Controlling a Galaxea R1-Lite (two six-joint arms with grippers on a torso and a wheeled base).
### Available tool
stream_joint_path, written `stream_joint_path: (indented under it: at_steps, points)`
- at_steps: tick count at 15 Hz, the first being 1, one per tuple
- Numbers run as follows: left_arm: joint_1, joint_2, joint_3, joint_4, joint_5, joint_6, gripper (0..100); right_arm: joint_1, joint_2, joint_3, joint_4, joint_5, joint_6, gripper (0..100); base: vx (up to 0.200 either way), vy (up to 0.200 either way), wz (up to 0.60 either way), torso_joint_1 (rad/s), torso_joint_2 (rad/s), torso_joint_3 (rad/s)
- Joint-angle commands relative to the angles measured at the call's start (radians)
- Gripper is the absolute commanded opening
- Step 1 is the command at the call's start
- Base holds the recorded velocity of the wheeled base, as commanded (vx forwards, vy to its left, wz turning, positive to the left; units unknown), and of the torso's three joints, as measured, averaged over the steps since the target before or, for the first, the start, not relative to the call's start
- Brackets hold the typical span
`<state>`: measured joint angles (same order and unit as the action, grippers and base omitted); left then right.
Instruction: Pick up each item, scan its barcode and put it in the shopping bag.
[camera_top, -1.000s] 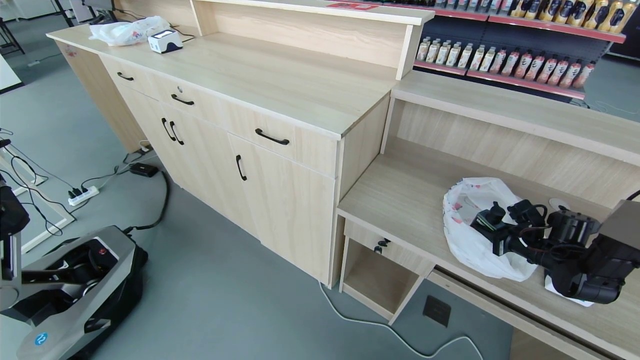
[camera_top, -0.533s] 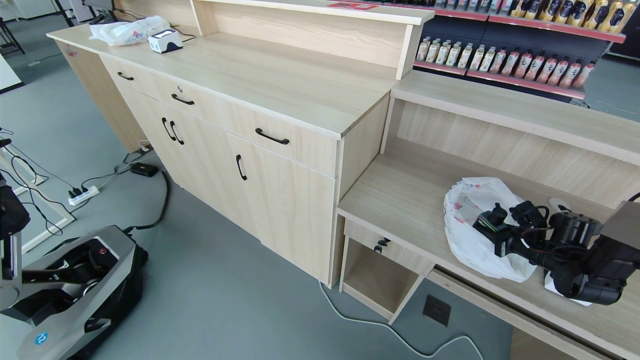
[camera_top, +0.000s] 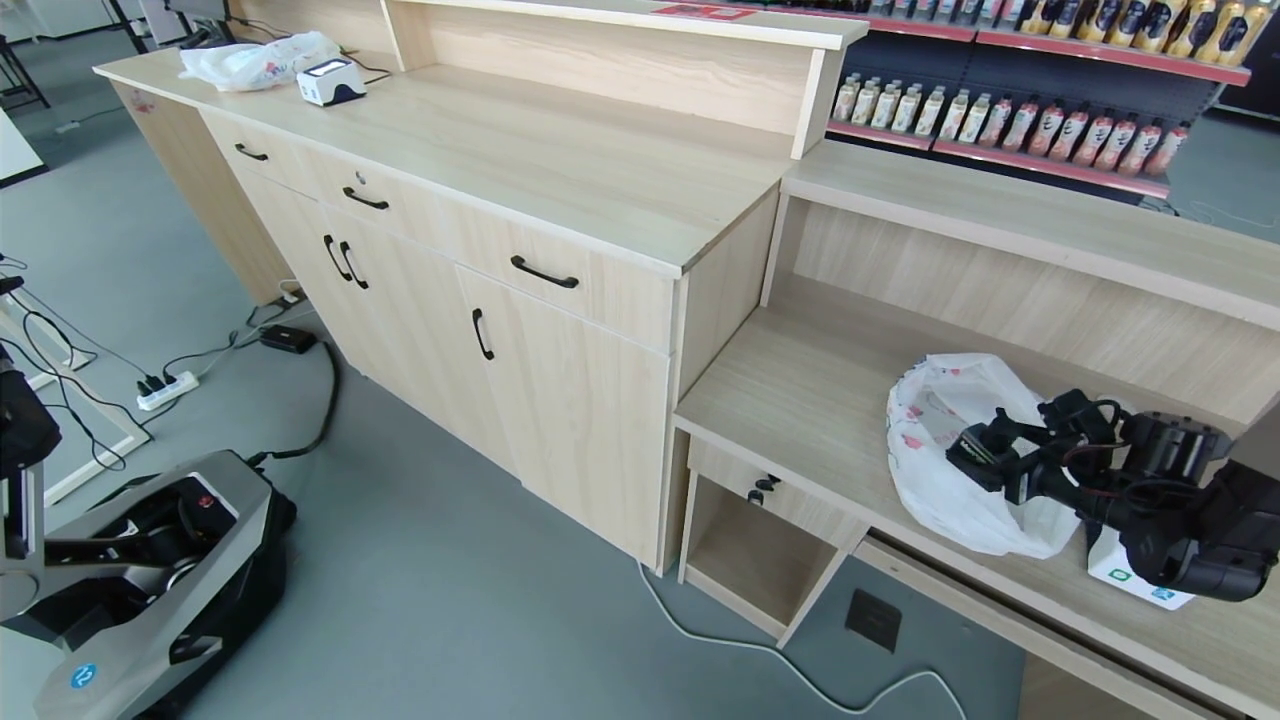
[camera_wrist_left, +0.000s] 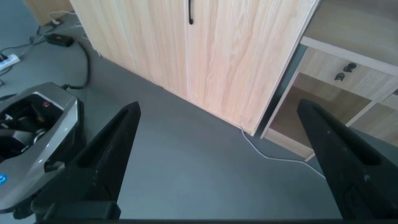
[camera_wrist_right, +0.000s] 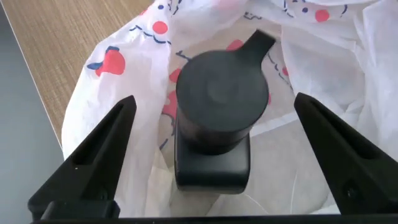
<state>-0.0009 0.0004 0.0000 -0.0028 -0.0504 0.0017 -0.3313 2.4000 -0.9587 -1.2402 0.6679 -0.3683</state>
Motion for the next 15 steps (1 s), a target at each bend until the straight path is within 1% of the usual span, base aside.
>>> stream_joint_path:
  at_steps: [1, 2, 3, 4, 5, 6, 7, 8, 9, 10, 11, 12, 13, 15]
  points:
    - [-0.001, 0.0, 0.0, 0.0, 0.0, 0.0, 100, 0.005, -0.197, 0.009, 0.011, 0.007, -0.004, 100, 0.0, 0.0, 0.0, 0.0, 0.0, 0.0]
    - [0.001, 0.0, 0.0, 0.0, 0.0, 0.0, 100, 0.0, -0.268, 0.029, 0.01, 0.006, -0.004, 100, 0.0, 0.0, 0.0, 0.0, 0.0, 0.0]
    - [0.001, 0.0, -0.002, 0.0, 0.0, 0.0, 100, -0.029, -0.378, 0.098, -0.002, 0.006, -0.006, 100, 0.0, 0.0, 0.0, 0.0, 0.0, 0.0]
    - [0.001, 0.0, 0.0, 0.0, 0.0, 0.0, 100, -0.055, -0.43, 0.155, -0.012, 0.007, -0.011, 100, 0.0, 0.0, 0.0, 0.0, 0.0, 0.0]
    - [0.001, 0.0, 0.0, 0.0, 0.0, 0.0, 100, -0.124, -0.539, 0.279, -0.027, 0.01, -0.046, 100, 0.0, 0.0, 0.0, 0.0, 0.0, 0.0]
    - [-0.001, 0.0, -0.002, 0.0, 0.0, 0.0, 100, -0.164, -0.599, 0.342, -0.033, 0.013, -0.084, 100, 0.0, 0.0, 0.0, 0.0, 0.0, 0.0]
    - [-0.001, 0.0, 0.0, 0.0, 0.0, 0.0, 100, -0.198, -0.651, 0.36, -0.033, 0.076, -0.107, 100, 0.0, 0.0, -0.6, -0.002, 0.01, 0.002]
    - [0.001, 0.0, 0.0, 0.0, 0.0, 0.0, 100, -0.207, -0.68, 0.362, -0.035, 0.125, -0.107, 100, 0.0, 0.0, -0.6, -0.002, 0.0, 0.002]
    - [-0.001, 0.0, 0.0, 0.0, 0.0, 0.0, 100, -0.215, -0.751, 0.339, -0.027, 0.208, -0.084, 100, 0.0, 0.0, -0.6, 0.002, 0.01, 0.002]
    - [0.001, 0.0, 0.0, 0.0, 0.0, 0.0, 100, -0.201, -0.799, 0.308, -0.022, 0.191, -0.038, 100, 0.0, 0.0, -0.6, 0.007, 0.0, 0.007]
    - [-0.001, 0.0, 0.0, 0.0, 0.0, 0.0, 100, -0.18, -0.834, 0.285, -0.004, 0.124, -0.009, 100, 0.0, 0.0, -0.6, 0.002, 0.0, 0.007]
    - [-0.001, 0.0, 0.0, 0.0, 0.0, 0.0, 100, -0.152, -0.86, 0.259, 0.041, 0.018, 0.005, 100, 0.0, 0.0, -0.6, 0.012, 0.0, 0.002]
    - [-0.001, 0.0, 0.0, 0.0, 0.0, 0.0, 100, -0.127, -0.887, 0.23, 0.123, -0.117, 0.008, 100, 0.0, 0.0, -0.6, -0.002, 0.0, -0.002]
    - [0.001, 0.0, 0.0, 0.0, 0.0, 0.0, 100, -0.117, -0.921, 0.196, 0.32, -0.321, 0.006, 100, 0.0, 0.0, -0.6, -0.002, 0.0, 0.002]
